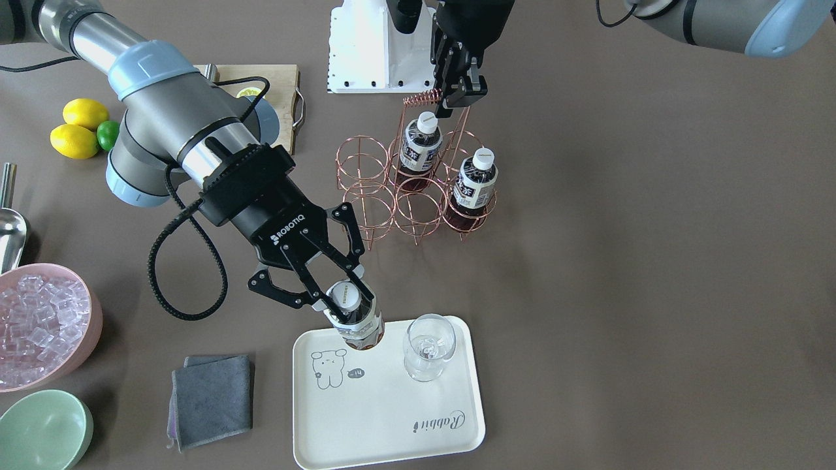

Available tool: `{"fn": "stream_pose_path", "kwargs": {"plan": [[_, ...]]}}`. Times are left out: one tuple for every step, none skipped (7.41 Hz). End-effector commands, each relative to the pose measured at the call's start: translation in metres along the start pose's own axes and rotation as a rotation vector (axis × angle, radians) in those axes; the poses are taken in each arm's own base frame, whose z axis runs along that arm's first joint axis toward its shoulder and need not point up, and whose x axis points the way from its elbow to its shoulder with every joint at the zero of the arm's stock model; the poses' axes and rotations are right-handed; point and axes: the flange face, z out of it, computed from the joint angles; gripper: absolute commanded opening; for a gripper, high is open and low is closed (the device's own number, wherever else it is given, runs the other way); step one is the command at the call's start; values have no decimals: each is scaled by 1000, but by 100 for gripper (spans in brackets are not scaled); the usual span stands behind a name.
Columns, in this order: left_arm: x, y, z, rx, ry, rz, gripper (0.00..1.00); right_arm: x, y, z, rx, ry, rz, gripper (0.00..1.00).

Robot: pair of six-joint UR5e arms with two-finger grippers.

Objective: Take tea from basket to plate

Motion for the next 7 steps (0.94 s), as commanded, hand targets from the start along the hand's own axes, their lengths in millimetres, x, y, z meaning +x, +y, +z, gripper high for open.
{"fn": "stream_pose_path", "kwargs": {"plan": [[-26,21,-19,-6,3,5,0,17,23,16,-7,52,-5,0],[-39,36,-27,-3,7,9,0,26,34,22,-14,58,-7,0],[-56,61,-36,-11,12,8,0,25,33,31,-9,60,-5,0],[-74,91,-48,-19,12,10,0,28,35,36,-9,77,-8,0],[-95,127,-60,-27,9,11,0,32,35,41,-6,94,-9,0],[-112,162,-72,-30,0,15,0,40,34,41,-7,107,-10,0],[-114,205,-82,-52,-10,-11,0,45,31,41,1,120,-11,0]]}}
